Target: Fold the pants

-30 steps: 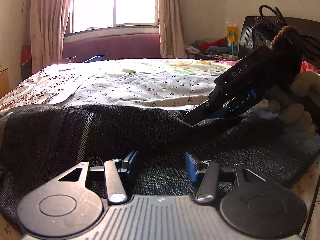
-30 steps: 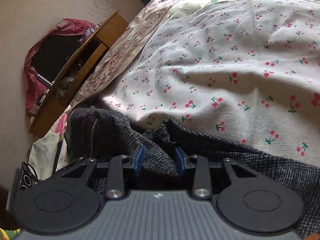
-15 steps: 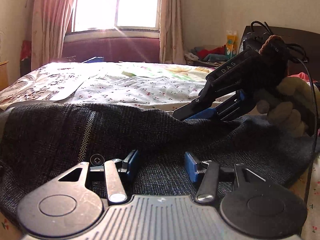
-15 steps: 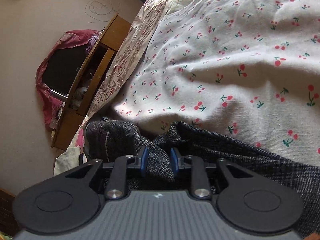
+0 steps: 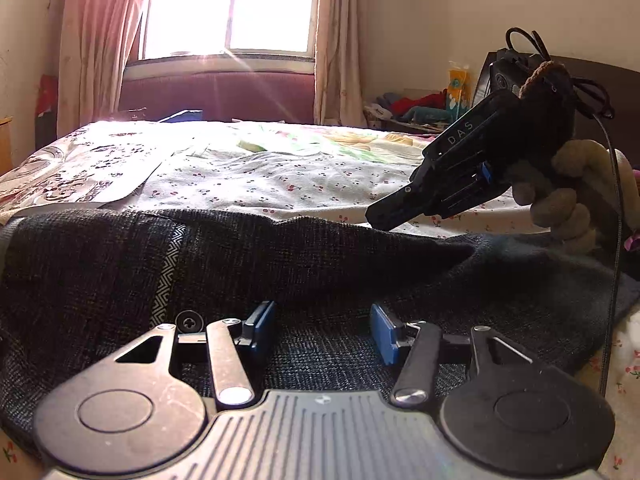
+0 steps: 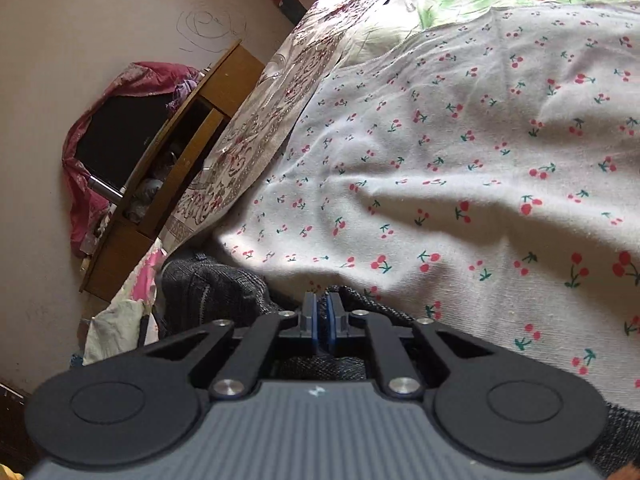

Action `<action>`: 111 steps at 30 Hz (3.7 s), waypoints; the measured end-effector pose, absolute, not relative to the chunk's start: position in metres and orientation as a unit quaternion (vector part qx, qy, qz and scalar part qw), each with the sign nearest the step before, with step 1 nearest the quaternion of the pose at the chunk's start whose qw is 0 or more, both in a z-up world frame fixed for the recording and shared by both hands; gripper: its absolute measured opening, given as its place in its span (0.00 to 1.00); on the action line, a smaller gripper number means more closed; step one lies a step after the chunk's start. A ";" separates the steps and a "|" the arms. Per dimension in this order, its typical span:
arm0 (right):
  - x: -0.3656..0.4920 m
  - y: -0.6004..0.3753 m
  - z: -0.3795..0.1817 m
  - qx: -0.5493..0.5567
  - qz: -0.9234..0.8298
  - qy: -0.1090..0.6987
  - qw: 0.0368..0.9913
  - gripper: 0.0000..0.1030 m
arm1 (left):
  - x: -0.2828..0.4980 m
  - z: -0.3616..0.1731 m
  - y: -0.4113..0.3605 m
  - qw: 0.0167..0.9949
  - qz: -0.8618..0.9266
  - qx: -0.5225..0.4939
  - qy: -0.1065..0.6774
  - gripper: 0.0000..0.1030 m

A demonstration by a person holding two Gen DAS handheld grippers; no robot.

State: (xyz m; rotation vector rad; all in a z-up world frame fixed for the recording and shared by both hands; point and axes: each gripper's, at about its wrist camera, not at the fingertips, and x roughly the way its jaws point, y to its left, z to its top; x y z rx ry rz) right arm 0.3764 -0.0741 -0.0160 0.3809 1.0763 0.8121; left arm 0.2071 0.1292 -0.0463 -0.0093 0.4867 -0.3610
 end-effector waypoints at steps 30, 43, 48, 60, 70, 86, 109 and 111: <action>0.349 -0.044 -0.010 0.029 0.418 0.485 0.767 0.02 | 0.204 -0.053 0.128 0.956 -0.186 0.003 0.229 0.66; 0.377 -0.029 -0.020 -0.051 0.445 0.483 0.753 0.32 | 0.204 -0.052 0.122 0.954 -0.188 0.016 0.231 0.67; 0.383 -0.036 -0.019 -0.004 0.470 0.516 0.716 0.25 | 0.204 -0.052 0.123 0.955 -0.189 0.014 0.229 0.67; 0.367 -0.044 -0.012 0.107 0.411 0.473 0.772 0.08 | 0.203 -0.050 0.123 0.956 -0.187 0.015 0.227 0.67; 0.406 -0.078 -0.067 0.312 0.316 0.475 0.760 0.07 | 0.209 -0.053 0.113 0.955 -0.149 0.053 0.251 0.68; 0.174 -0.286 -0.014 0.377 0.046 0.332 0.863 0.12 | 0.154 -0.009 0.081 0.946 -0.124 0.113 0.277 0.68; 0.064 -0.445 -0.066 0.638 -0.154 0.120 0.744 0.07 | 0.112 0.020 -0.089 0.906 -0.272 0.180 0.270 0.68; 0.071 -0.463 -0.047 0.631 -0.148 0.101 0.755 0.05 | 0.112 0.024 -0.092 0.907 -0.277 0.184 0.259 0.68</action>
